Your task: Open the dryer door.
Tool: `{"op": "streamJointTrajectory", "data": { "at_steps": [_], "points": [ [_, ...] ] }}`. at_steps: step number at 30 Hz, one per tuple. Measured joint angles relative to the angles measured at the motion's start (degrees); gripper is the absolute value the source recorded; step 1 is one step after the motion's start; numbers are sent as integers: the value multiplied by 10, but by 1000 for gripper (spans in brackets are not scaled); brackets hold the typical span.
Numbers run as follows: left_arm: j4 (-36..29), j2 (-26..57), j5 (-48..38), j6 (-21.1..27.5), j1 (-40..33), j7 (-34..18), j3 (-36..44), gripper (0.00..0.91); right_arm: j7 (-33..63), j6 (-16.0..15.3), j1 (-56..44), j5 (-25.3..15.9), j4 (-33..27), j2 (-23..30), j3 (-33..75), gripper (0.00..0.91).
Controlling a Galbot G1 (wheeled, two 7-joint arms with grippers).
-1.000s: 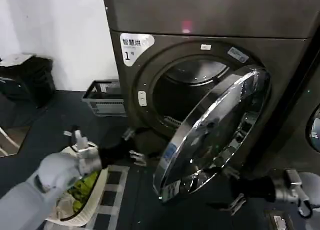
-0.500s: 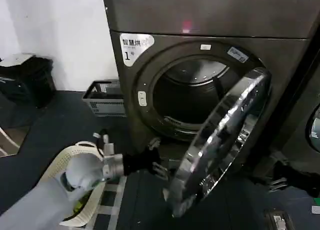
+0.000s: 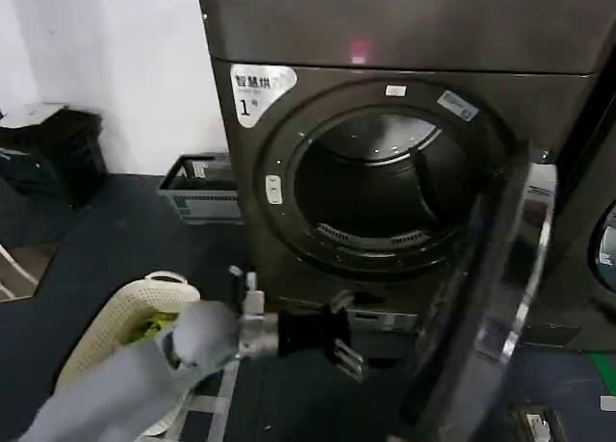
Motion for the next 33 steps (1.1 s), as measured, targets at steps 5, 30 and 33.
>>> {"op": "streamJointTrajectory", "data": {
  "at_steps": [5,30,33],
  "points": [
    [12,-20,-2,-11,-34,3,53,907,108,30,-33,29,9,25,81,907],
    [104,-205,31,-44,-128,-94,219,907,648,-116,-140,20,136,136,324,907],
    [116,-228,30,-46,-136,-93,228,907,677,-124,-145,0,138,136,346,907]
  ]
}}
